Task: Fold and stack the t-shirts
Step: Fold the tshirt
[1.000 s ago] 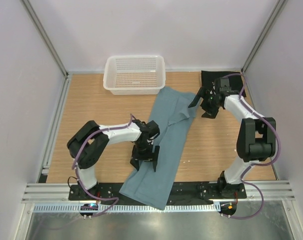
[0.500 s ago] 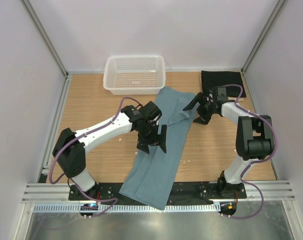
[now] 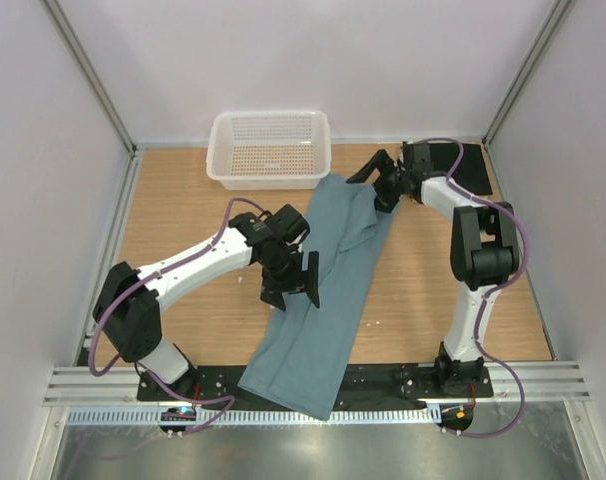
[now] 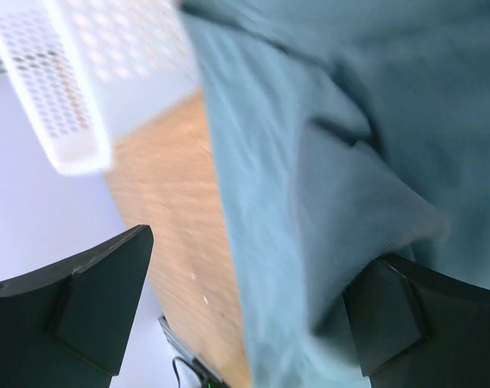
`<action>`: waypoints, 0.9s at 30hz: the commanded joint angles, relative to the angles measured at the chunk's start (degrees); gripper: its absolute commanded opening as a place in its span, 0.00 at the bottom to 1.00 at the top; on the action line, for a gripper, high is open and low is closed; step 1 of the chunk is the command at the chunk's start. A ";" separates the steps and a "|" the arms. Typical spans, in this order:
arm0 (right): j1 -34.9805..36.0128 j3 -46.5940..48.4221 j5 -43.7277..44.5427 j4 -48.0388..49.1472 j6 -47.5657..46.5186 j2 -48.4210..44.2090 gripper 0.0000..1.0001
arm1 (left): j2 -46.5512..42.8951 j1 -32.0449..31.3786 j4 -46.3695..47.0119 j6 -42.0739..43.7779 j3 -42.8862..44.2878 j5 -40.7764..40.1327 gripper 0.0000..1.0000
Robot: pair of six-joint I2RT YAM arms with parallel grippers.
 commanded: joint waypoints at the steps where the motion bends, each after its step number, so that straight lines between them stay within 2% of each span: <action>1: 2.29 11.57 -1.88 3.90 1.75 6.98 1.00 | -3.66 0.82 -0.47 -0.25 -0.54 -0.57 0.83; 2: 2.55 18.22 -2.42 1.62 1.22 8.15 1.00 | -4.01 0.99 -0.29 -0.16 -0.63 -0.31 0.83; 3: 2.73 19.94 -2.86 0.12 0.43 8.43 1.00 | -4.36 1.08 -0.29 0.28 -0.72 -0.48 0.84; 6: 2.64 21.27 -3.13 -1.91 -5.01 6.06 1.00 | -5.76 1.35 0.06 0.63 -1.60 -2.32 0.85; 8: 1.50 22.42 -2.69 -8.49 -9.30 5.36 1.00 | -6.03 2.05 0.94 0.81 -2.57 -2.33 0.85; 13: -0.88 17.86 -0.40 -14.91 -16.00 2.19 1.00 | -4.72 3.02 1.20 1.77 -2.75 -3.29 0.85; 18: -0.79 10.22 -2.25 -14.67 -20.14 -0.53 1.00 | -4.80 4.86 0.24 1.87 -2.48 -7.59 0.83; 23: 1.05 4.76 -2.60 -12.29 -22.25 -1.68 1.00 | -9.62 9.95 0.41 1.42 -3.09 -10.32 0.79; 27: 1.32 3.26 0.03 -13.08 -23.31 -1.50 0.97 | -11.13 14.61 1.73 1.51 -4.68 -6.90 0.76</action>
